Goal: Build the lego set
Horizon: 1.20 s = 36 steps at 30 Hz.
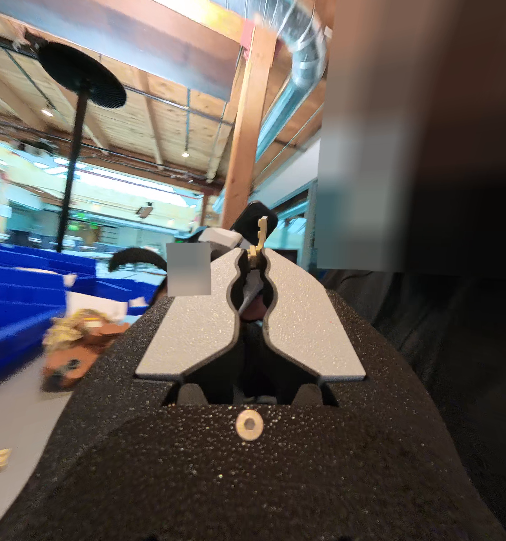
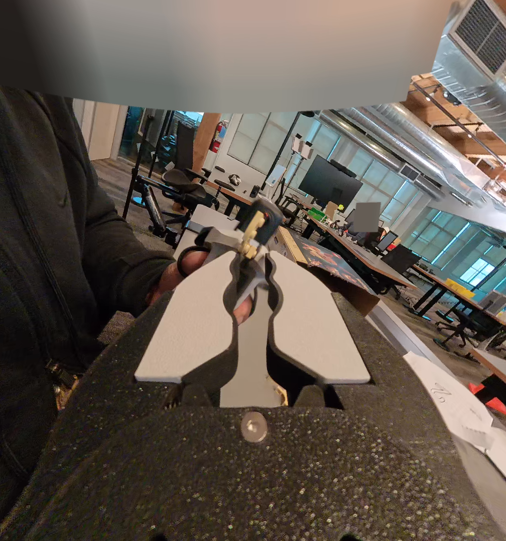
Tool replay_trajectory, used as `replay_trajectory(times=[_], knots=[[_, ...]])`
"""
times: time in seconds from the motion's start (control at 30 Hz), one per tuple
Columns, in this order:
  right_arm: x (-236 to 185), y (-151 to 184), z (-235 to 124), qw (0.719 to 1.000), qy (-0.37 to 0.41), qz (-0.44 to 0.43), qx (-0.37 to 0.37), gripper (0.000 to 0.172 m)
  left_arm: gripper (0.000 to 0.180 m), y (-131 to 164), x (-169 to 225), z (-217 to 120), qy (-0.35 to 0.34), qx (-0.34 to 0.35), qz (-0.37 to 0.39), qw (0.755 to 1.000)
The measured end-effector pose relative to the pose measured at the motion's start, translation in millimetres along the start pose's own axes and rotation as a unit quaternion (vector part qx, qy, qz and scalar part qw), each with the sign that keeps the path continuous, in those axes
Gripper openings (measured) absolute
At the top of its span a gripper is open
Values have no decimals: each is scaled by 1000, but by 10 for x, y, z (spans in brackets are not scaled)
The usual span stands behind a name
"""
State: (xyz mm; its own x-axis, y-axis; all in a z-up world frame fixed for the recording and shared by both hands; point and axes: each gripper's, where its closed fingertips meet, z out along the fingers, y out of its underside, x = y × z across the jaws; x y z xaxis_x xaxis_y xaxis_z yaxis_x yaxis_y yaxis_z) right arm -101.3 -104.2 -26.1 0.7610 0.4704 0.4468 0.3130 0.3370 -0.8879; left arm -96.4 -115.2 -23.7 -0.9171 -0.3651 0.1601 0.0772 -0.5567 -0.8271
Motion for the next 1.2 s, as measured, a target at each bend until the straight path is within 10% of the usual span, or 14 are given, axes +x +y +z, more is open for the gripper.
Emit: replay_trajectory(times=[0.43,1.2], knots=[[-139,94,7,999,-33,23,-14,9,8,89,9,-148,-72,-185,250,948],[-180,150,18,998,-34,-34,-45,9,8,148,14,-200,-70,-255,317,911]])
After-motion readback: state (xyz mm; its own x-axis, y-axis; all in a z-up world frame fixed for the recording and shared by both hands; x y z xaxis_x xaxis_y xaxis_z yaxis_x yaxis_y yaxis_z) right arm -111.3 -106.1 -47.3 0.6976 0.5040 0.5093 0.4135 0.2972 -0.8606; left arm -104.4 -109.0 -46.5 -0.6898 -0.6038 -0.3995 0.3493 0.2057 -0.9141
